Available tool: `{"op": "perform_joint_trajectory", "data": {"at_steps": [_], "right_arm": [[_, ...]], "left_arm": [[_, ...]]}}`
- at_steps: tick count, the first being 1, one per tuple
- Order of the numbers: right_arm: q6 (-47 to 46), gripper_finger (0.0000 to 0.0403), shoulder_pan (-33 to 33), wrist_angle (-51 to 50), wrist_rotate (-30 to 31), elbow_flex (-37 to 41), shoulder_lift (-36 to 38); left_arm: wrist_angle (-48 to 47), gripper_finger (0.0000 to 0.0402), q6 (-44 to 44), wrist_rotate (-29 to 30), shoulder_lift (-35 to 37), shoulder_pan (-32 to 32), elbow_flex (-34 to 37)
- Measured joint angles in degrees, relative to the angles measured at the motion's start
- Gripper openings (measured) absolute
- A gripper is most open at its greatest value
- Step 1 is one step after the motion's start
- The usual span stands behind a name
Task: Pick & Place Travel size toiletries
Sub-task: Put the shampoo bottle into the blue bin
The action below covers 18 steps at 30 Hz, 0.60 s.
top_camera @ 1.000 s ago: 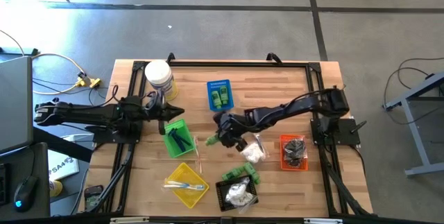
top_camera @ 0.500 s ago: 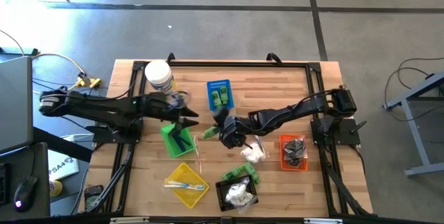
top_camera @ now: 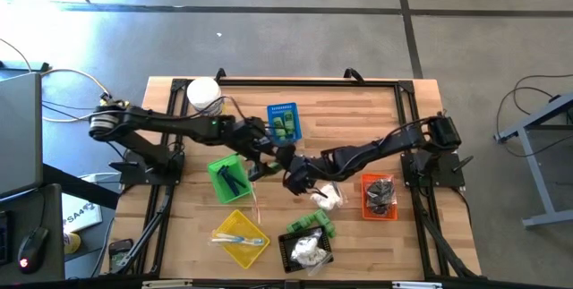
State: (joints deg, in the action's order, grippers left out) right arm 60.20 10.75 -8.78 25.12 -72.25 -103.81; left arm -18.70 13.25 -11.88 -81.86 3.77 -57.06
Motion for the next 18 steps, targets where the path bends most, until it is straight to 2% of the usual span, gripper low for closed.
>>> {"op": "perform_joint_trajectory", "data": {"at_steps": [7,10,14,18], "right_arm": [[-0.39,0.0159,0.54,-0.48,2.10,-0.02,0.00],[-0.47,0.0163,0.57,-0.40,2.67,-0.01,0.00],[-0.57,0.0163,0.54,0.23,2.59,-0.01,0.00],[-0.60,0.0163,0.50,0.94,2.37,0.00,0.00]], "left_arm": [[-1.36,0.0337,-2.23,1.14,-3.39,0.02,-3.00],[-1.21,0.0324,-2.59,1.47,-3.32,0.00,-3.06],[-1.38,0.0267,-3.06,1.32,-3.32,0.00,-3.06],[-1.32,0.0168,-5.51,-0.14,-3.30,-0.07,-3.07]]}}
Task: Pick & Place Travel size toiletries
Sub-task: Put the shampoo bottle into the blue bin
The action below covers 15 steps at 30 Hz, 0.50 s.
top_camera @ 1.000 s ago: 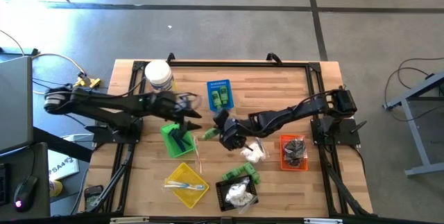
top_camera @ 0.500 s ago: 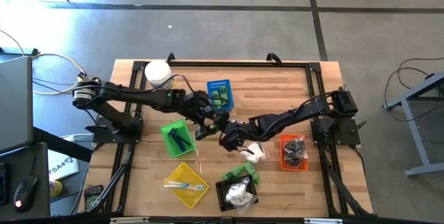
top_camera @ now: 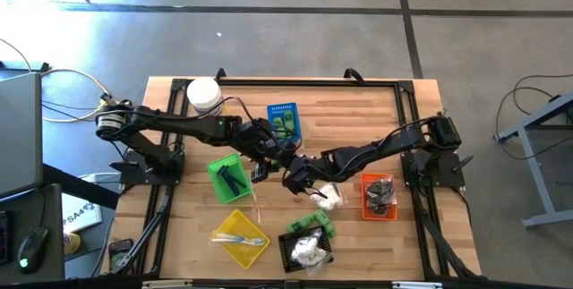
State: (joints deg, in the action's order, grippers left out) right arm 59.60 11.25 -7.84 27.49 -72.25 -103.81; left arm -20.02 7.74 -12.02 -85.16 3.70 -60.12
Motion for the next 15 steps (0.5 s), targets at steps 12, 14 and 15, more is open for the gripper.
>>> {"op": "perform_joint_trajectory", "data": {"at_steps": [12,14,15], "right_arm": [[-5.86,0.0199,-0.27,0.30,3.63,0.02,0.15],[-9.40,0.0199,-0.72,-2.50,5.17,0.01,1.10],[-11.94,0.0198,-1.21,-5.39,4.65,0.02,2.40]], "left_arm": [[-0.49,0.0073,-4.97,-0.69,0.04,0.07,0.00],[-0.55,0.0073,-4.99,0.81,0.02,0.11,-0.04],[-0.98,0.0073,-5.01,1.36,0.02,0.09,0.00]]}}
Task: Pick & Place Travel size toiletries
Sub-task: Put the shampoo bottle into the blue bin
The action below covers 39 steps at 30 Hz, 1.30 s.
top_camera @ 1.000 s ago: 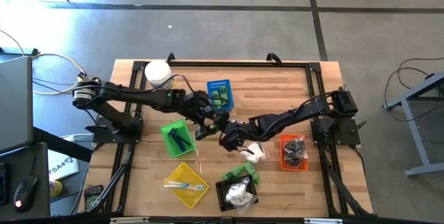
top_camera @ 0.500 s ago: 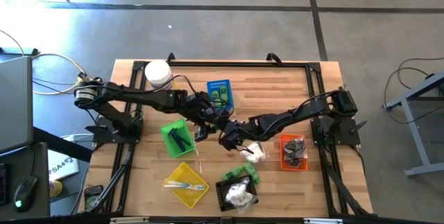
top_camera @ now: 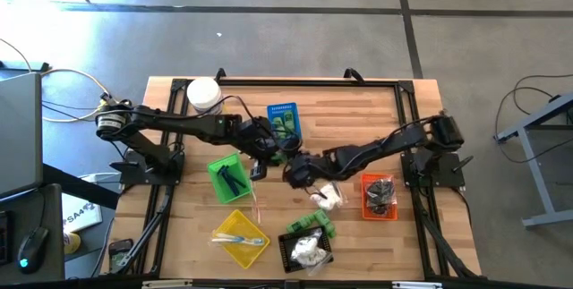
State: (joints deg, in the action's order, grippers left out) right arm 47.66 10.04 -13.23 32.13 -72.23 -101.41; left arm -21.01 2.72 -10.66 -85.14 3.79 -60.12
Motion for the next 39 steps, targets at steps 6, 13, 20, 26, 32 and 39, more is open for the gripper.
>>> {"op": "perform_joint_trajectory", "data": {"at_steps": [6,13,20,26,32,39], "right_arm": [[-17.52,0.0194,-6.68,-10.79,-19.45,-0.09,7.85],[-21.54,0.0177,-9.25,-4.97,-32.67,8.60,16.43],[-25.81,0.0141,-9.87,15.16,-34.00,26.53,29.49],[-33.18,0.0107,-10.96,31.73,-36.38,38.62,40.69],[-37.96,0.0077,-10.92,35.96,-36.58,44.80,47.20],[-40.34,0.0060,-10.82,38.78,-35.14,47.99,47.91]], "left_arm": [[-0.41,0.0073,-1.32,2.70,0.65,-0.04,0.07],[0.07,0.0073,-0.98,11.23,1.36,3.30,0.09],[3.98,0.0073,3.04,9.46,1.36,13.33,2.32],[12.66,0.0073,18.08,5.34,1.36,19.66,3.00],[14.21,0.0073,26.86,7.82,0.19,20.20,2.99],[15.41,0.0073,32.64,9.87,-8.95,17.88,1.31]]}}
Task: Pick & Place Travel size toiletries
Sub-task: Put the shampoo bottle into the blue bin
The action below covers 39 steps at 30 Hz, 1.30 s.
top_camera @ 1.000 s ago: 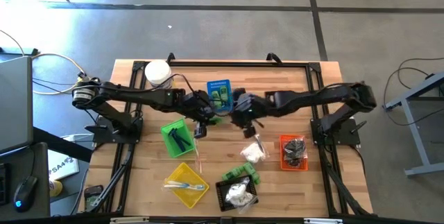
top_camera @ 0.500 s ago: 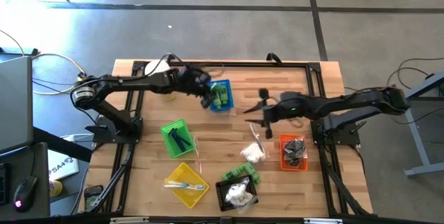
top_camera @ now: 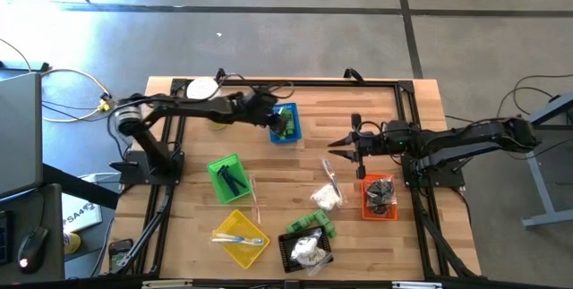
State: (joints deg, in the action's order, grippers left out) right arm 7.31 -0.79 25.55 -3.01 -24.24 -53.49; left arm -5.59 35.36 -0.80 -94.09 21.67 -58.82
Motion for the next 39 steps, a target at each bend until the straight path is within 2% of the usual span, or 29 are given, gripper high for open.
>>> {"op": "perform_joint_trajectory", "data": {"at_steps": [7,13,20,22,28,31,35,39], "right_arm": [[0.08,0.0059,0.03,-0.46,-0.45,-0.01,-0.02],[0.41,0.0059,0.01,-0.72,-0.48,-0.03,-0.04],[0.83,0.0060,0.01,-1.16,-0.55,-0.03,-0.04],[0.83,0.0060,0.01,-1.22,-0.56,-0.03,-0.04],[0.61,0.0059,0.01,-0.91,-0.56,-0.03,-0.04],[0.30,0.0059,0.01,-0.95,-0.56,-0.03,-0.04],[0.11,0.0059,0.03,-1.56,-0.56,-0.06,-0.04],[0.06,0.0059,0.03,-1.88,-0.57,-0.06,-0.04]], "left_arm": [[-1.52,0.0073,2.86,0.14,-7.17,0.07,-6.44],[-8.65,0.0073,3.51,1.84,-11.81,0.07,-11.93],[-9.25,0.0074,4.05,3.95,-13.59,0.07,-12.23],[-9.29,0.0091,4.01,4.03,-13.67,0.08,-12.23],[-9.19,0.0198,2.27,4.24,-13.72,0.07,-12.21],[-9.33,0.0239,1.64,4.22,-13.72,0.07,-12.21],[-9.73,0.0269,-2.29,4.23,-13.09,0.07,-12.18],[-11.30,0.0279,-5.17,3.45,-9.52,0.07,-12.16]]}}
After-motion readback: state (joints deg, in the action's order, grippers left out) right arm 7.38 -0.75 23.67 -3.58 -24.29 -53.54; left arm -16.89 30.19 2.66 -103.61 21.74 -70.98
